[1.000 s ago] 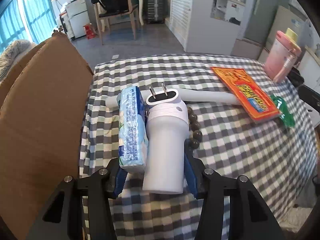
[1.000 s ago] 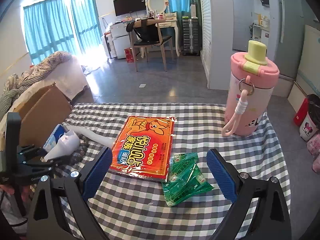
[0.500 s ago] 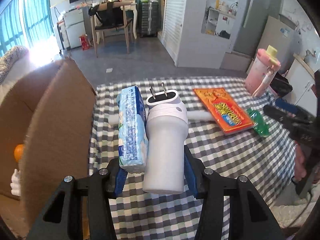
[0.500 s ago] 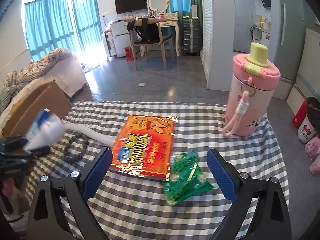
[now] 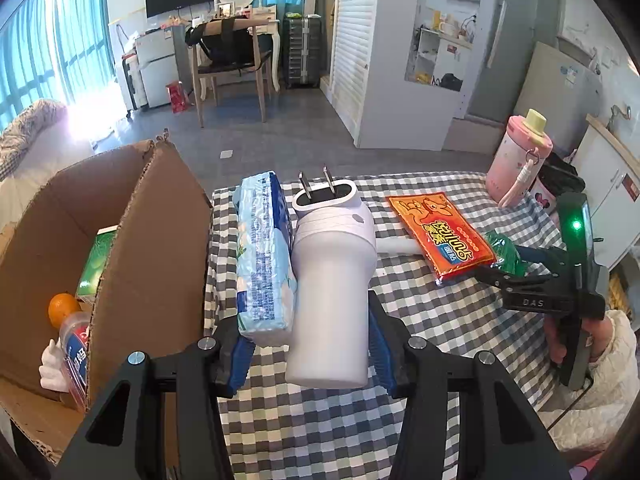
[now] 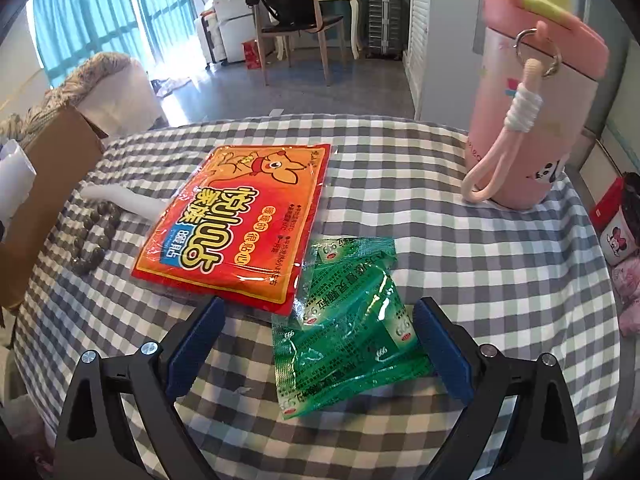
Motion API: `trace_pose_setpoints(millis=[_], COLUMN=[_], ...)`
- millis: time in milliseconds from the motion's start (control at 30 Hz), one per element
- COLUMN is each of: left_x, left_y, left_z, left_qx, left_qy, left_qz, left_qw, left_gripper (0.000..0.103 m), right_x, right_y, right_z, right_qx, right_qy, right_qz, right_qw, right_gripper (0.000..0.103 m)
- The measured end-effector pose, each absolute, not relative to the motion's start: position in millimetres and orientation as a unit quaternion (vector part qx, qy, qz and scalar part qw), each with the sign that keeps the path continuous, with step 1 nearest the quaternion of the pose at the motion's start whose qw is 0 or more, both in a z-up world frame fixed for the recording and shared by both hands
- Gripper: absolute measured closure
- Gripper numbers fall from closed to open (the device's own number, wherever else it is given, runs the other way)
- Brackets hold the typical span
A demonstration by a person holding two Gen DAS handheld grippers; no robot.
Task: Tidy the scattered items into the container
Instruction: 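Grasp the green sachet packet with the right gripper while the left holds the dryer, then carry the tissue, dryer and green packet over the cardboard box and release all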
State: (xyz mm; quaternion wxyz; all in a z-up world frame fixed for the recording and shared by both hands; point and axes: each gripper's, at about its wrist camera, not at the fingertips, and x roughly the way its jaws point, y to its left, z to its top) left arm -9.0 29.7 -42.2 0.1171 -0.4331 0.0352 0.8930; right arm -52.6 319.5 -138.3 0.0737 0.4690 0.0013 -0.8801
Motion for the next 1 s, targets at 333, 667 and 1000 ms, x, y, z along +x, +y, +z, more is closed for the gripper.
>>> trace_pose_setpoints(millis=[333, 667, 1000], left_x=[-6, -1, 13], left_y=[31, 23, -5], left_z=[-42, -35, 0], left_qx=[-0.433, -0.422, -0.376], left_qy=[0.035, 0.027, 0.008], left_qz=[0.892, 0.898, 0.92], left_qw=[0.121, 0.119, 0.114], left_gripper=[0.052, 0.052, 0.052], right_x=[-44, -4, 12], right_y=[313, 318, 272], right_z=[-128, -84, -14], right_qx=[0.468, 0.43, 0.36], right_qy=[0.023, 0.023, 0.04], right_qz=[-0.88, -0.9, -0.923], right_qw=[0.076, 0.063, 0.127], right_gripper=[0.062, 0.066, 0.066])
